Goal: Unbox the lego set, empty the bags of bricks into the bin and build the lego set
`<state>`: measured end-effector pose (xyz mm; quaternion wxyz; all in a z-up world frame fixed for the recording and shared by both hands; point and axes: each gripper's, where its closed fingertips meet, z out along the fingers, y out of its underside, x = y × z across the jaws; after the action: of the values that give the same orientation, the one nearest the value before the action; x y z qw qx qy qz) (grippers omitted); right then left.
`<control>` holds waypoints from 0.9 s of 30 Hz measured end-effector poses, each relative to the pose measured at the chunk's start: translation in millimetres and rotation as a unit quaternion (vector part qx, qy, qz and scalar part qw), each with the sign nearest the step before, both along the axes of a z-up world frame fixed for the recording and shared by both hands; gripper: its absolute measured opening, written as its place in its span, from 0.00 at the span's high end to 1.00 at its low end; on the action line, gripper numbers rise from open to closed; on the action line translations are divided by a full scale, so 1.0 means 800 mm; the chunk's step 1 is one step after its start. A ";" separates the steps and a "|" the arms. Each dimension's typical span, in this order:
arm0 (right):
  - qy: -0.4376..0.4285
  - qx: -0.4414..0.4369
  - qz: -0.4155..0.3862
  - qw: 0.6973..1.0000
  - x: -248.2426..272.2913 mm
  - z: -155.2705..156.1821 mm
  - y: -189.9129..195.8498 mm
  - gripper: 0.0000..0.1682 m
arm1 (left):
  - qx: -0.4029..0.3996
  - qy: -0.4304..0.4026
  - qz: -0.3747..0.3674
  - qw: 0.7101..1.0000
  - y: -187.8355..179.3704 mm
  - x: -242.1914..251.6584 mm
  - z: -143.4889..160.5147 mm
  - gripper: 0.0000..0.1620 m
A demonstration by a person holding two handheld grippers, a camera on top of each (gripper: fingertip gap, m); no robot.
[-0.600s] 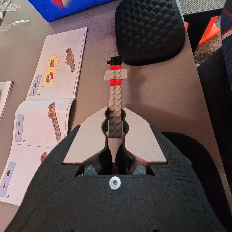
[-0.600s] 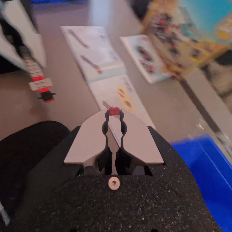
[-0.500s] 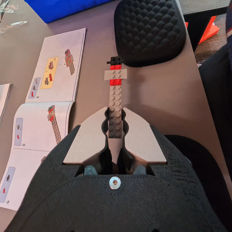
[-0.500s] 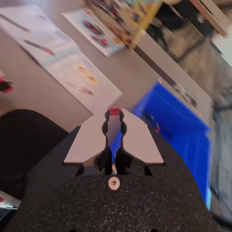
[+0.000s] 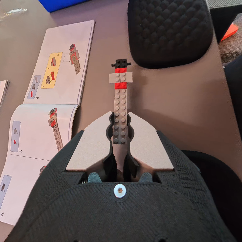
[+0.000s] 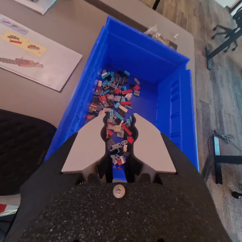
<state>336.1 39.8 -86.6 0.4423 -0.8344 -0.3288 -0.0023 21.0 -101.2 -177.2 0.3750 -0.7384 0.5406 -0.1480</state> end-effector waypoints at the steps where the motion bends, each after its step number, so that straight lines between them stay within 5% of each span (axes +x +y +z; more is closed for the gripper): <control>1: 0.003 0.014 0.007 1.000 -0.006 0.007 0.001 0.78 | -0.001 0.001 0.001 1.000 0.002 -0.001 -0.002 0.89; 8: 0.066 0.109 0.163 0.978 -0.104 0.046 -0.018 0.71 | -0.021 0.014 -0.008 1.000 0.010 -0.001 -0.015 0.89; 14: 0.133 0.096 0.323 0.932 -0.198 0.053 -0.049 0.65 | -0.028 0.011 -0.012 0.999 0.013 0.002 -0.016 0.89; 19: 0.036 0.014 0.401 0.915 -0.227 0.004 -0.076 0.55 | -0.032 0.010 -0.008 0.999 0.013 0.001 -0.015 0.89; 27: -0.001 -0.002 0.414 0.910 -0.231 0.012 -0.084 0.59 | -0.034 0.007 0.003 0.999 0.015 0.000 -0.016 0.89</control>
<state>151.6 -27.0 -77.3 0.4015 -0.6247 -0.6449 0.1808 20.9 -89.6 -189.9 0.3463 -0.7535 0.5353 -0.1605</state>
